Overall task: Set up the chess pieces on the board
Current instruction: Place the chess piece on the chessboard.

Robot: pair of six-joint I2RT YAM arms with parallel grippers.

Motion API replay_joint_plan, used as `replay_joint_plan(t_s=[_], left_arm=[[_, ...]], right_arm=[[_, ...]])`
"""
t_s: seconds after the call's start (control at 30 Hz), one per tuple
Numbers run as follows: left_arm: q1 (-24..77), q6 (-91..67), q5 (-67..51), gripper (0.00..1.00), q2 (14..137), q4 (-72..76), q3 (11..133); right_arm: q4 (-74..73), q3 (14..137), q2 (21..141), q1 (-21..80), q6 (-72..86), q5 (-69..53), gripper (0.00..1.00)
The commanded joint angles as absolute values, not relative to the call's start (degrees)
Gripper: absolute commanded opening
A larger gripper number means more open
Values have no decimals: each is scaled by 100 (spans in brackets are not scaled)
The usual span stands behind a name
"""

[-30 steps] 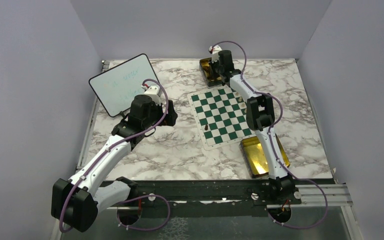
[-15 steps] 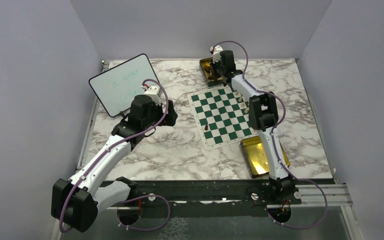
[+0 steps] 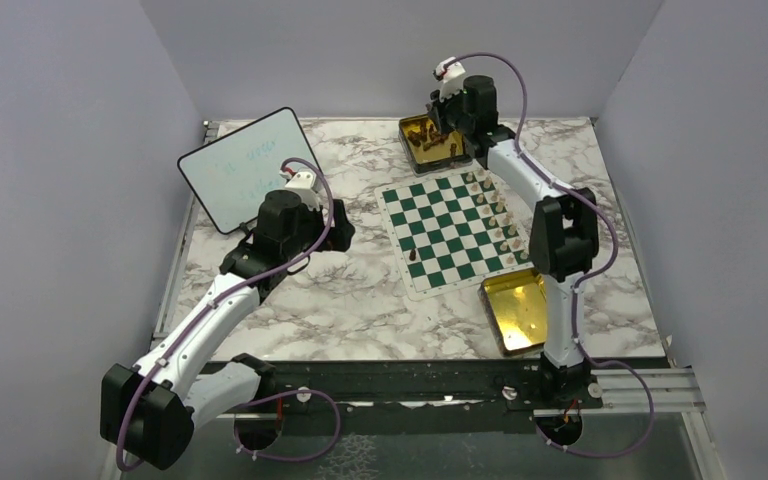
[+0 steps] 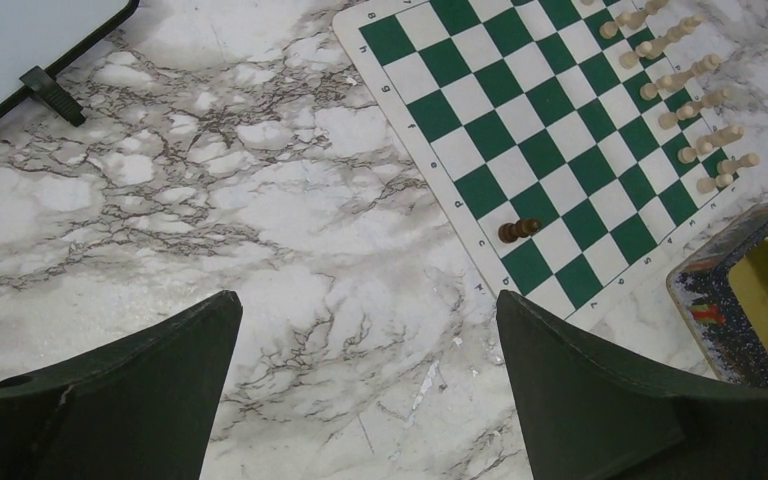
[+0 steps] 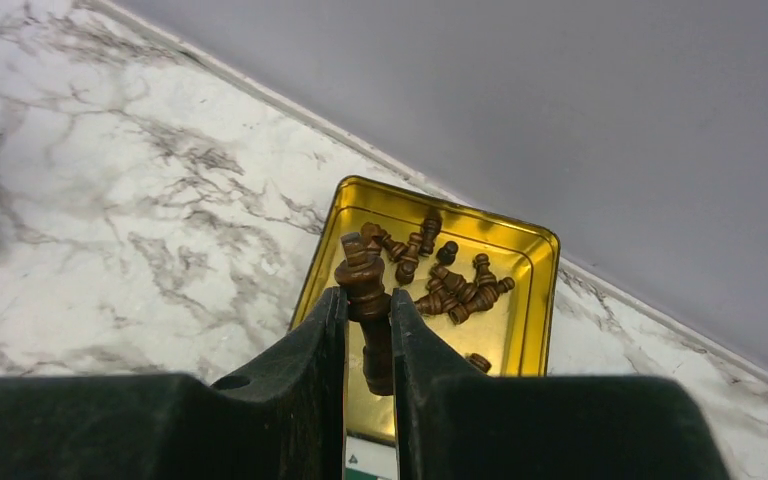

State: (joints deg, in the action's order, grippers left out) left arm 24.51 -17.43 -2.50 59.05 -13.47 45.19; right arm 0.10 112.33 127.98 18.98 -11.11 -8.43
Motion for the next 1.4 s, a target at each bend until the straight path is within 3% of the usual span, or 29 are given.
replay_joint_plan(t_s=[0.0,0.37,0.57,0.97,1.37], left_arm=[[2486,-1898,-528,98,5798,-1346,4505],[2479,-2832,-1230,92,5808,-1441,4948],[2479,-3815,-1699,82,6106,-1528,5589],[2479,-4879,-3321,56,7147,-937,6351],[2487,-5435,-3692,59,7507,-325,6229]], right_arm=[[615,10367,11964,1855,-1109,-1397,7],[1380,7857,10026,1938,-1160,-3186,7],[1468,6818,9126,2246,-1393,-3909,6],[1679,5498,7610,3060,-1298,-3766,6],[1786,5185,7385,3228,-1169,-3535,6]])
